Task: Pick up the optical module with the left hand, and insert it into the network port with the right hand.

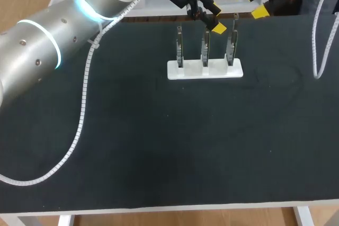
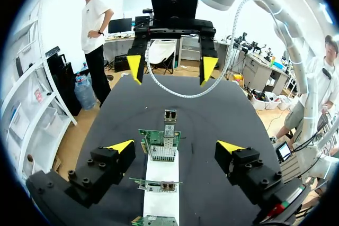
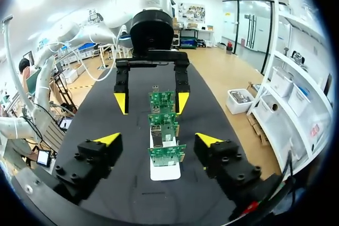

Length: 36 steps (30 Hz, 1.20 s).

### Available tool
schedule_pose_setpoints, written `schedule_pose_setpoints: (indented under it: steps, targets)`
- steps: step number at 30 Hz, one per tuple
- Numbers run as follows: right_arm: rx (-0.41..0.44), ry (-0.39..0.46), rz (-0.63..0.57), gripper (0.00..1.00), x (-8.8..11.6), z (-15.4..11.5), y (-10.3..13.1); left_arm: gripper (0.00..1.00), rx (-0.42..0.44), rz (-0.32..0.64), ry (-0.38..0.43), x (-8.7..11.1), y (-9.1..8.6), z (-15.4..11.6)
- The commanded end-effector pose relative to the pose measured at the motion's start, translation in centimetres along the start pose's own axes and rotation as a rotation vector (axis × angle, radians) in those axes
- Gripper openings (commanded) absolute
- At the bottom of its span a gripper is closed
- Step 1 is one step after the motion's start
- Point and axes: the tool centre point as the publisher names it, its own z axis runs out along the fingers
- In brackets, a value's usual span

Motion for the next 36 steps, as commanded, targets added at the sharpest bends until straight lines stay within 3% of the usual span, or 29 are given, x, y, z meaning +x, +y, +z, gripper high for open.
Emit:
schedule_pose_setpoints:
  steps: [1,17,36]
  targets:
    - [0.017,-0.001,-0.005,0.0,0.1,-0.1,0.7,1.0,0.005,0.002,0.002,0.0,0.3,0.0]
    - [0.026,-0.002,-0.017,0.0,0.0,-0.2,1.4,1.0,0.005,0.002,0.002,0.0,0.3,0.0]
    - [-0.009,-0.026,-0.06,0.0,-1.9,1.5,0.5,1.0,0.005,0.002,0.002,0.0,0.3,0.0]
